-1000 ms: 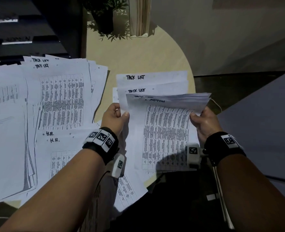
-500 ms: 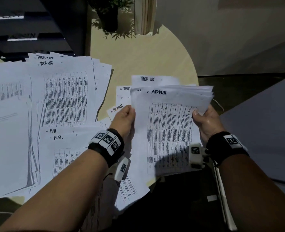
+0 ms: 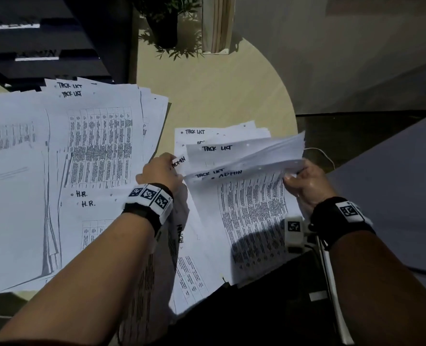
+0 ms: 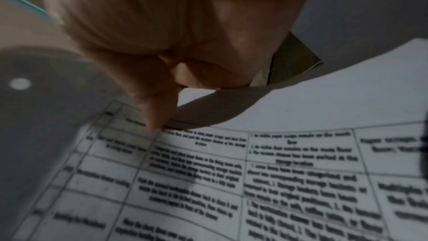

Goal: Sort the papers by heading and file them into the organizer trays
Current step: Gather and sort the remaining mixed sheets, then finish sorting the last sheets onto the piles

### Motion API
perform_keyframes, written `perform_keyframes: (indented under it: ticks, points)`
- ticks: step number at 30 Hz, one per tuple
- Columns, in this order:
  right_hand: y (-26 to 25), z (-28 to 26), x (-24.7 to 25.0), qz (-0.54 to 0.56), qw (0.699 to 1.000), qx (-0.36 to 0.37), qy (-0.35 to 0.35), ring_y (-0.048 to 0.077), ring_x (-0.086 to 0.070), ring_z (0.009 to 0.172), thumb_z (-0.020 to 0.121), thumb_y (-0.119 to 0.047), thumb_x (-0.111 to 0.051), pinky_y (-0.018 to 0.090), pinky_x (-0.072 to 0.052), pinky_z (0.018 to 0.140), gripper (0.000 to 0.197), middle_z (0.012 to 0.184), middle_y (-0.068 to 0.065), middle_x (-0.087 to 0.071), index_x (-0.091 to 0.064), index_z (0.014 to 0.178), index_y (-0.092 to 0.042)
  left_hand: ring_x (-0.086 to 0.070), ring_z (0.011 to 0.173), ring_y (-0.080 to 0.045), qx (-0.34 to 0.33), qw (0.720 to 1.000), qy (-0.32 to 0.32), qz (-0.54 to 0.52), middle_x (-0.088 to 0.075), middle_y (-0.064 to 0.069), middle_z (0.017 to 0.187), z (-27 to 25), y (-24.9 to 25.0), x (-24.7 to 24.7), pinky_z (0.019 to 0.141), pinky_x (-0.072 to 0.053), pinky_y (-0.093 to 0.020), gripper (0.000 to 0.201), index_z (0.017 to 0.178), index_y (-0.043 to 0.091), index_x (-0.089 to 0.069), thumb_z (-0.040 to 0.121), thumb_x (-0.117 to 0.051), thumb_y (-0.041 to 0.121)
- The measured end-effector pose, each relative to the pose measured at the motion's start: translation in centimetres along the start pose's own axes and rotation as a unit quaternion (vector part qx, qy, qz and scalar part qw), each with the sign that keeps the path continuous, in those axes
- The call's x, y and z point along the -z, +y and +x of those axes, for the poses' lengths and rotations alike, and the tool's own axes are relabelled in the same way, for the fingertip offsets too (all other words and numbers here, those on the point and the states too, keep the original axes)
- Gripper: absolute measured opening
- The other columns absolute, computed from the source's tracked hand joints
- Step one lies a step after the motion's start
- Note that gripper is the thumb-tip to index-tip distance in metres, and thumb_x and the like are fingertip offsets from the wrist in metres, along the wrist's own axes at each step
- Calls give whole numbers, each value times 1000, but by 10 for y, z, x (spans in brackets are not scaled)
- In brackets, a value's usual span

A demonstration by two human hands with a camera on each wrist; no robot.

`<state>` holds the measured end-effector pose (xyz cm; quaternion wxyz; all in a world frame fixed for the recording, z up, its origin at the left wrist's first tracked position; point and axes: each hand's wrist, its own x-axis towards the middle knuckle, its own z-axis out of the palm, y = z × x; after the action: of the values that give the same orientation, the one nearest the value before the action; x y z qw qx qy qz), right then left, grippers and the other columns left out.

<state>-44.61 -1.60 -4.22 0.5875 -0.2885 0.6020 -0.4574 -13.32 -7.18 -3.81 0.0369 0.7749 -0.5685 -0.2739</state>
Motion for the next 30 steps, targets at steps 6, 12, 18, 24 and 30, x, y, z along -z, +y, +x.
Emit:
perform_keyframes:
  ticks: [6, 12, 18, 24, 30]
  points:
    - [-8, -1, -2, 10, 1000, -11, -3, 10, -60, 63, 77, 34, -34, 16, -46, 50, 46, 75, 4, -64, -54, 101, 0, -66, 86, -22, -8, 931, 98, -352, -65, -2, 98, -1, -6, -3, 83, -57, -37, 36, 104, 38, -61, 84, -68, 9]
    - [-7, 4, -9, -47, 997, 16, 65, 9, -68, 90, 89, 17, -50, 23, -55, 79, 44, 102, -2, -70, -65, 104, -22, -61, 87, -11, 4, 905, 59, -421, -59, 2, 98, -5, -2, 4, 84, -48, -25, 60, 135, 32, -44, 85, -68, 9]
    - [10, 21, 4, -186, 963, 3, 195, 24, -69, 99, 82, -11, -63, 53, -54, 93, 31, 106, -2, -72, -66, 103, -33, -58, 80, -20, -31, 982, -28, -184, -63, -2, 85, -16, 3, -9, 68, -42, -21, 12, 96, 9, -62, 84, -62, 8]
    - [-4, 11, -5, -302, 944, -17, 135, 22, -59, 110, 85, -2, -62, 37, -48, 97, 48, 121, 2, -62, -50, 129, -16, -56, 78, -27, -54, 956, 149, -247, -58, -6, 86, -19, 18, 32, 65, -39, -28, 8, 102, 11, -47, 101, -45, 18]
    - [-28, 4, -4, -311, 922, 68, 219, 22, -54, 99, 94, 3, -49, 26, -39, 83, 31, 108, 7, -56, -51, 123, -7, -54, 73, -13, -201, 883, 350, -238, -53, 9, 90, -22, 19, 117, 64, -46, -22, 39, 130, 12, -48, 93, -42, 2]
